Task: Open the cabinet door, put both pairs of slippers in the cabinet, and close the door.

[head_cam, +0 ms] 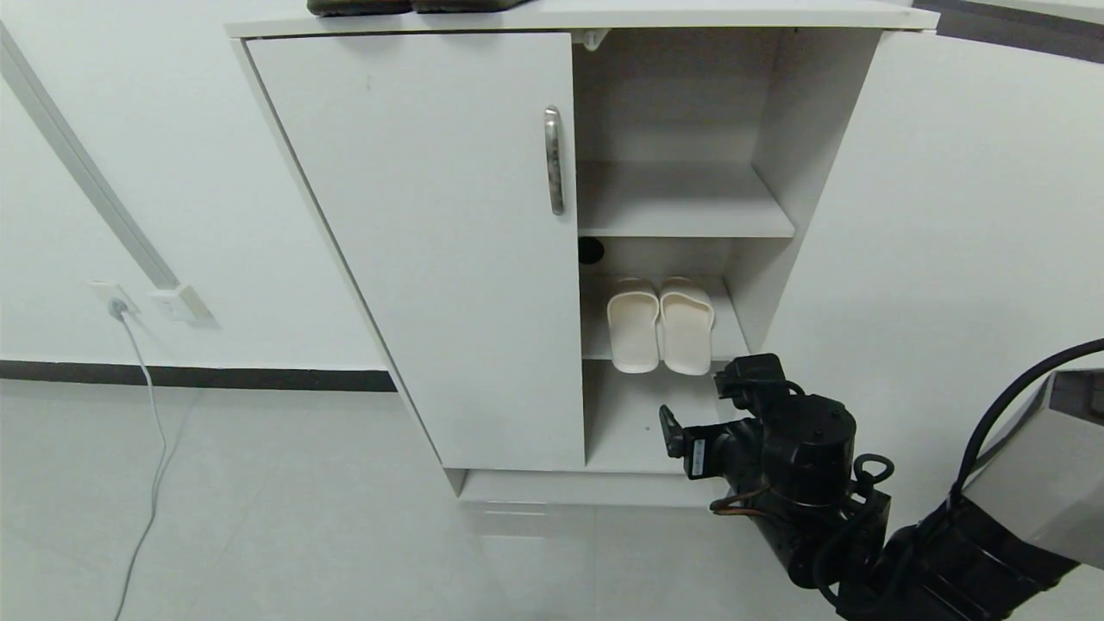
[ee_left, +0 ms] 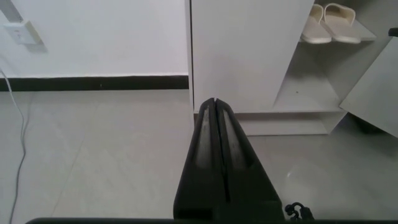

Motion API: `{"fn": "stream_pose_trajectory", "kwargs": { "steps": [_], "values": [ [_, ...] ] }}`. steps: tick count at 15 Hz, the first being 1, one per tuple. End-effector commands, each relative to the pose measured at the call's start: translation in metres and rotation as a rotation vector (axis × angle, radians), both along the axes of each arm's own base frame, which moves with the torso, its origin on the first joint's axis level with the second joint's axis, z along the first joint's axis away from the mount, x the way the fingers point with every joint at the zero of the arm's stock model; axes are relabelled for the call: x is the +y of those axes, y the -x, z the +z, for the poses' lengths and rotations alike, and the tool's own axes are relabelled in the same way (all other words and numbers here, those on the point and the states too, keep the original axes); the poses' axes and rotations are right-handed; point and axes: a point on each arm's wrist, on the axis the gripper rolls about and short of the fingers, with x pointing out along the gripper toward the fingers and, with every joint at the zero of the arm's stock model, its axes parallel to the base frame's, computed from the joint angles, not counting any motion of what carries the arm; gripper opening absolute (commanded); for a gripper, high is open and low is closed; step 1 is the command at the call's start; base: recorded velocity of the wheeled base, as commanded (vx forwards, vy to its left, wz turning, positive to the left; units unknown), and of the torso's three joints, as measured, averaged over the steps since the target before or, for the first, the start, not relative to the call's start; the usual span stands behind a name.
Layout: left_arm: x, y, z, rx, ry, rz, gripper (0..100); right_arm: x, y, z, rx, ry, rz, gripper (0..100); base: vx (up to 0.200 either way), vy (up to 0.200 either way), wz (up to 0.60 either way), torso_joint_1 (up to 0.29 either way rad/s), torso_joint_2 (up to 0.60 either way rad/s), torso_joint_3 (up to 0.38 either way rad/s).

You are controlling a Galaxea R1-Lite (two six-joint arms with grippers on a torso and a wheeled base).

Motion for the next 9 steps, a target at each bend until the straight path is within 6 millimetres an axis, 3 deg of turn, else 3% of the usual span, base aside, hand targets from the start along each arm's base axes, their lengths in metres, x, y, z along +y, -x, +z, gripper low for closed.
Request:
{"fn": "stream_pose_trajectory", "kwargs": {
  "steps": [1, 6, 9],
  "values": [
    [0.0000, -0.0001, 0.0000, 0.001, 0.000, 0.001, 0, 0.0003, -0.0005, -0.0012, 0.002, 0.000, 0.000, 100, 0.000, 0.000, 0.00, 0.007, 0.01, 0.168],
    [-0.0001, -0.0001, 0.0000, 0.001, 0.003, -0.001, 0, 0.0006, -0.0001, 0.0019, -0.029, -0.016, 0.001, 100, 0.000, 0.000, 0.00, 0.002, 0.00, 0.200],
    [-0.0001, -0.0001, 0.0000, 0.001, 0.005, -0.001, 0, 0.0011, -0.0006, -0.0011, -0.025, -0.010, 0.000, 100, 0.000, 0.000, 0.00, 0.003, 0.00, 0.083]
  ]
}}
